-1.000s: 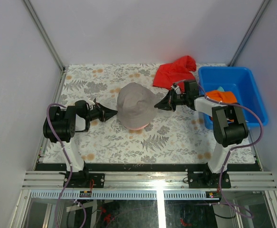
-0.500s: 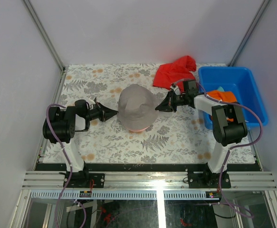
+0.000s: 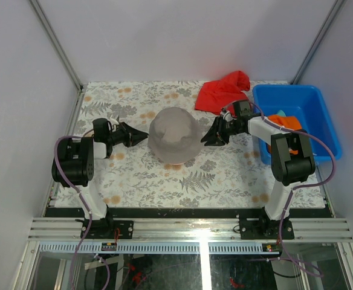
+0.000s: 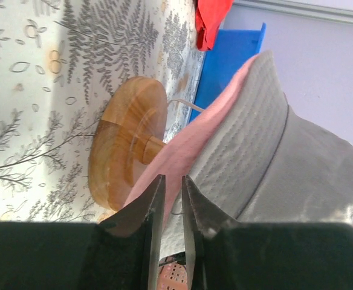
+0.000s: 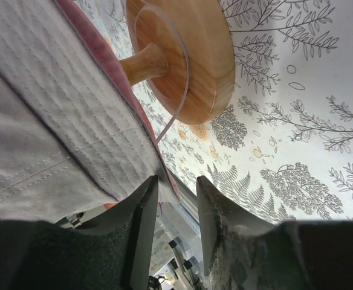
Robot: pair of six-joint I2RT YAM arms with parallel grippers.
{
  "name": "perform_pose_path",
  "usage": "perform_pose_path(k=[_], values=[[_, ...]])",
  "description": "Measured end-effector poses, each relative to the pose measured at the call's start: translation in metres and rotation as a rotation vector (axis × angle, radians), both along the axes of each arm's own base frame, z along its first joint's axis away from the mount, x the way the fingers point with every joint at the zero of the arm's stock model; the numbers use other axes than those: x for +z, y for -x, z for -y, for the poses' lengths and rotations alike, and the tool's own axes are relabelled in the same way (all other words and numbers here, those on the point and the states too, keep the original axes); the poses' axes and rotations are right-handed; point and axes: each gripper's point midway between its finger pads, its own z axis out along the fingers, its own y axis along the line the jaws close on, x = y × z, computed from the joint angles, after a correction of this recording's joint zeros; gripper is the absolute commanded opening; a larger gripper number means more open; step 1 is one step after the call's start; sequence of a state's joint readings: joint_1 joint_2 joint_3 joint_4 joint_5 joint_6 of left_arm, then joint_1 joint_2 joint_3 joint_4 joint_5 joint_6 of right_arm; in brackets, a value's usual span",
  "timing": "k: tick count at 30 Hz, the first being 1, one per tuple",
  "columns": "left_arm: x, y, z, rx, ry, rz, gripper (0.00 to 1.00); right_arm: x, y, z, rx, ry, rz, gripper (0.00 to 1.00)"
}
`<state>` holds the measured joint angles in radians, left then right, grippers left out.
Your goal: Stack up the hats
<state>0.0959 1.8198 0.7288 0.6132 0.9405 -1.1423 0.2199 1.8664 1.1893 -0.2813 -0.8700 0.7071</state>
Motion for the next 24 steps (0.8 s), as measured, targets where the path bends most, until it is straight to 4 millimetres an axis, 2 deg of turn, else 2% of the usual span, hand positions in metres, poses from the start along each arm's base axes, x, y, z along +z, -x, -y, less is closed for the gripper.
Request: perform_pose_path(k=[2,7,10,12,14,16,19,21,24], values=[[-0.004,0.001,-0.004,0.014,-0.005,-0.018,0.28,0.002,-0.004,0.003,-0.003,0.026,0.009,0.42],[-0.017,0.005,-0.015,0.051,-0.015,-0.062,0.36,0.013,-0.018,0.02,-0.027,0.099,0.05,0.46],[-0.024,0.007,-0.024,0.081,-0.022,-0.086,0.38,0.03,-0.032,0.034,-0.051,0.168,0.103,0.49],[-0.028,0.008,-0.035,0.113,-0.033,-0.105,0.39,0.049,-0.044,0.048,-0.078,0.223,0.163,0.52],[-0.027,0.009,-0.045,0.139,-0.053,-0.109,0.39,0.074,-0.057,0.068,-0.126,0.282,0.235,0.55],[-0.022,0.01,-0.054,0.158,-0.089,-0.103,0.4,0.101,-0.069,0.097,-0.196,0.353,0.301,0.58],[-0.003,0.006,-0.064,0.174,-0.165,-0.057,0.41,0.133,-0.084,0.145,-0.305,0.478,0.38,0.62],[0.015,0.002,-0.068,0.178,-0.211,-0.005,0.41,0.146,-0.089,0.177,-0.376,0.576,0.403,0.63],[0.037,-0.002,-0.071,0.181,-0.254,0.056,0.41,0.143,-0.086,0.213,-0.44,0.718,0.376,0.64]])
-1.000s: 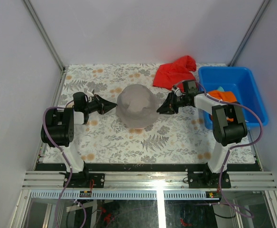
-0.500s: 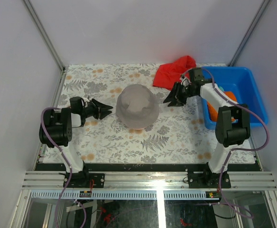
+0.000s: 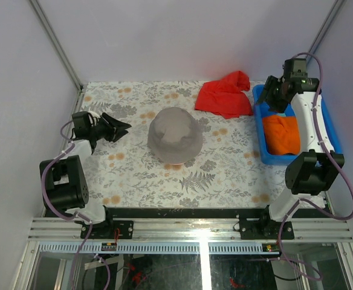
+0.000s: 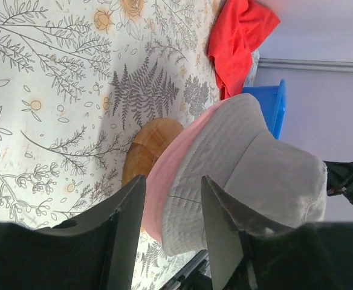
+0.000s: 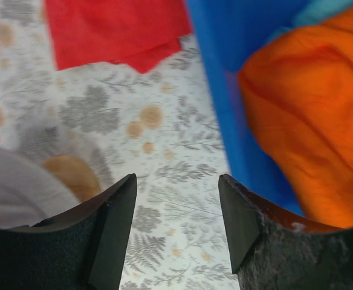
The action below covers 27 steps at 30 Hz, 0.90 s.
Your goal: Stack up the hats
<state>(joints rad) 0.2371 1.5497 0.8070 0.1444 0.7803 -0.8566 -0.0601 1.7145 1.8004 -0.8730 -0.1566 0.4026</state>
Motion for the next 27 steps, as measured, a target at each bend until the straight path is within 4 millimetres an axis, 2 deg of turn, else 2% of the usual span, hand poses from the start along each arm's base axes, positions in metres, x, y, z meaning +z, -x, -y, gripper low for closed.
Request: perform_pose_path(k=[2,6,11,15,19,27], values=[[0.004,0.0,-0.001,-0.003,-0.012,0.007,0.41,-0.011,0.007,0.013,-0.036,0.058,-0.055,0.64],[-0.001,0.006,0.0,-0.009,-0.014,-0.027,0.4,-0.039,0.017,0.029,-0.068,0.138,-0.153,0.63],[-0.004,0.008,0.001,-0.014,-0.016,-0.041,0.39,-0.082,0.032,0.043,-0.085,0.194,-0.288,0.63],[-0.006,0.009,0.001,-0.017,-0.02,-0.043,0.38,-0.103,0.032,0.054,-0.101,0.209,-0.348,0.62],[-0.008,0.009,0.001,-0.02,-0.023,-0.046,0.38,-0.103,0.03,0.061,-0.119,0.196,-0.345,0.59],[-0.012,0.01,0.0,-0.027,-0.031,-0.05,0.37,-0.111,0.035,0.095,-0.204,0.165,-0.363,0.57]])
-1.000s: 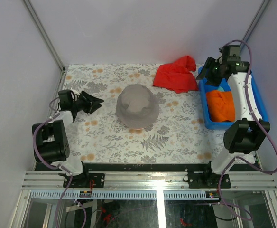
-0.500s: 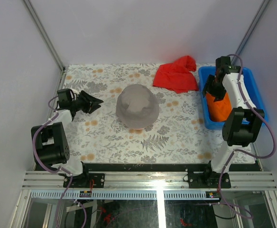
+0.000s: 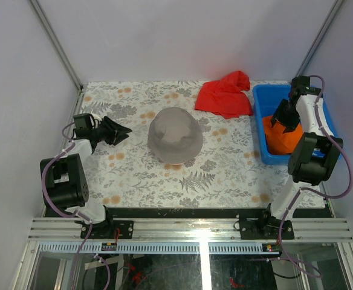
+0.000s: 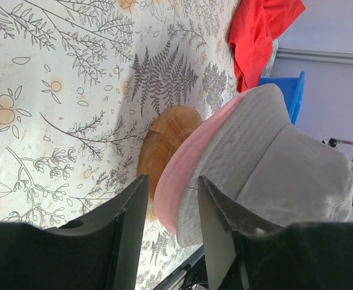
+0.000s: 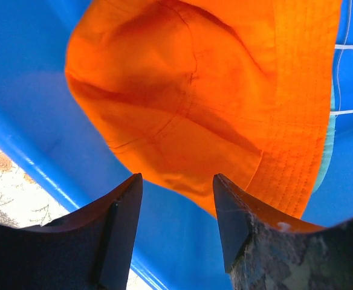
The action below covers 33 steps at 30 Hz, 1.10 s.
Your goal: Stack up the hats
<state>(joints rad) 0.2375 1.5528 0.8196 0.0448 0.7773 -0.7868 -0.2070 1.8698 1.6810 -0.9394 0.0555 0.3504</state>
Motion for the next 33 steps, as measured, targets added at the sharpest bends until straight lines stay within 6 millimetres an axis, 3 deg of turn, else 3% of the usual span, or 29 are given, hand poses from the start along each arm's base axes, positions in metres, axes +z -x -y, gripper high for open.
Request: perform_pose_path(k=[3,11,21,22,25,27,30,33], values=[[-0.002,0.0,0.0,0.0,0.001,-0.006,0.37,-0.008,0.005,0.003,-0.012,-0.019,-0.014,0.55],[-0.006,0.0,0.0,-0.001,0.002,-0.016,0.36,-0.035,0.02,-0.016,0.008,-0.1,-0.069,0.53],[-0.007,0.0,0.0,-0.001,0.003,-0.02,0.35,-0.046,0.014,-0.018,0.011,-0.12,-0.077,0.54],[-0.007,0.0,0.0,-0.002,0.003,-0.02,0.34,-0.051,0.011,-0.017,0.01,-0.123,-0.089,0.5],[-0.007,0.0,0.0,-0.002,0.004,-0.021,0.33,-0.059,0.003,-0.015,0.011,-0.125,-0.103,0.16],[-0.007,0.0,0.0,-0.001,0.003,-0.021,0.32,-0.063,-0.006,-0.014,0.007,-0.126,-0.105,0.04],[-0.008,0.001,0.0,-0.001,0.004,-0.024,0.31,-0.059,-0.012,-0.012,0.011,-0.12,-0.096,0.0],[-0.008,0.002,0.0,-0.001,0.006,-0.03,0.31,-0.038,-0.021,-0.01,0.012,-0.11,-0.054,0.0]])
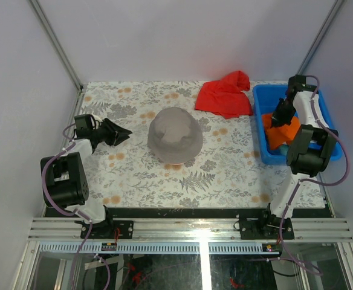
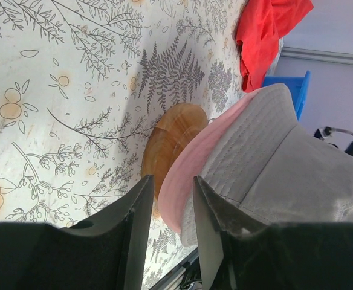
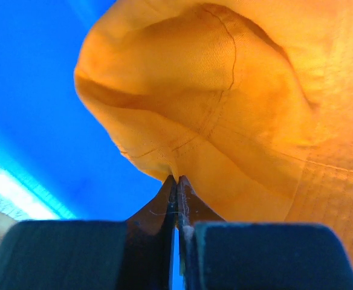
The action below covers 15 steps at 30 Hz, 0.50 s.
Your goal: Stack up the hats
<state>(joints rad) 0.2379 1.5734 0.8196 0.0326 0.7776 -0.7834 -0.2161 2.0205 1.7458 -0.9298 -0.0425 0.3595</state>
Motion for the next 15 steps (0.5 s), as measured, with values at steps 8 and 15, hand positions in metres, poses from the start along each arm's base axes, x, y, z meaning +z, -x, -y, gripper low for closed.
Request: perform_pose_path(k=[8,15], values=[[0.017,-0.005,0.0,0.004,0.011,0.012,0.31,0.119,-0.02,0.002,-0.029,0.044,0.295,0.0],[0.088,-0.017,0.001,0.018,0.043,0.145,0.31,0.207,-0.02,-0.008,-0.053,0.025,0.522,0.0]])
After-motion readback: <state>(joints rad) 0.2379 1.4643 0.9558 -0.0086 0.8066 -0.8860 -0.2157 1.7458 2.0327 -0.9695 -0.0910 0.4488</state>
